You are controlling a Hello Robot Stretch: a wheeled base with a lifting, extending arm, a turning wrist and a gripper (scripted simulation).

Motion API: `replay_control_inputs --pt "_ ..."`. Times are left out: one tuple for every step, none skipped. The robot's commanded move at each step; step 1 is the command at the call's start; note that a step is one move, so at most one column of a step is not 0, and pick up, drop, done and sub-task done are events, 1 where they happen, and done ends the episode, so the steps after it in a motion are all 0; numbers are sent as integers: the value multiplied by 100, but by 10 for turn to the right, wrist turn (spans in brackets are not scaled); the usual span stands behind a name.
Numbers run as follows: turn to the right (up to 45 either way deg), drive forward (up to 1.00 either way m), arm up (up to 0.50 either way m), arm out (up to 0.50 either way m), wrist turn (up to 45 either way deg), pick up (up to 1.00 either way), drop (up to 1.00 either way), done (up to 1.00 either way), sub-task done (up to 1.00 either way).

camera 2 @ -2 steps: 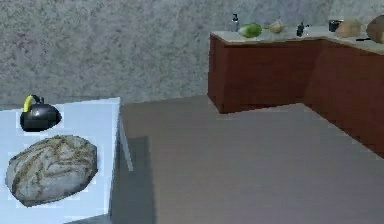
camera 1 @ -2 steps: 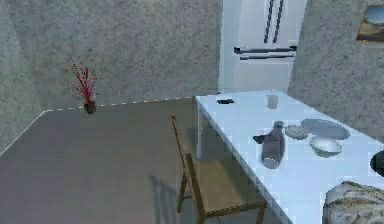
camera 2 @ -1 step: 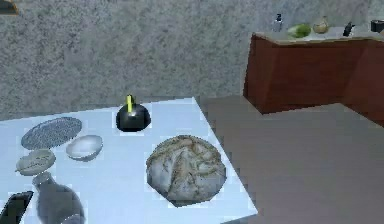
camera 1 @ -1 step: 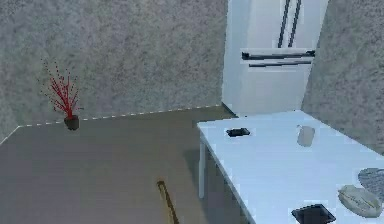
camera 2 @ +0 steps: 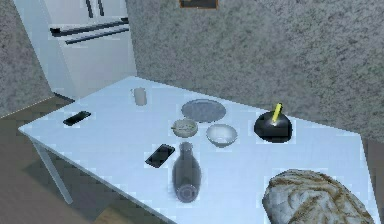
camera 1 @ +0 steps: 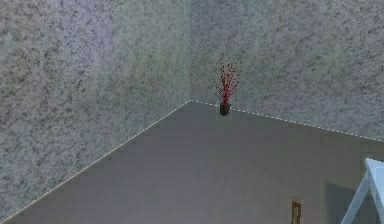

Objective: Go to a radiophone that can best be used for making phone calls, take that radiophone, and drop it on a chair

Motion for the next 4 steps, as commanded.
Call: replay_control_inputs --pt "0 0 50 0 0 0 0 0 0" --pt "0 0 32 0 0 0 0 0 0" --pt "0 0 0 38 0 0 0 0 0" --pt "0 0 0 0 450 0 0 0 0"
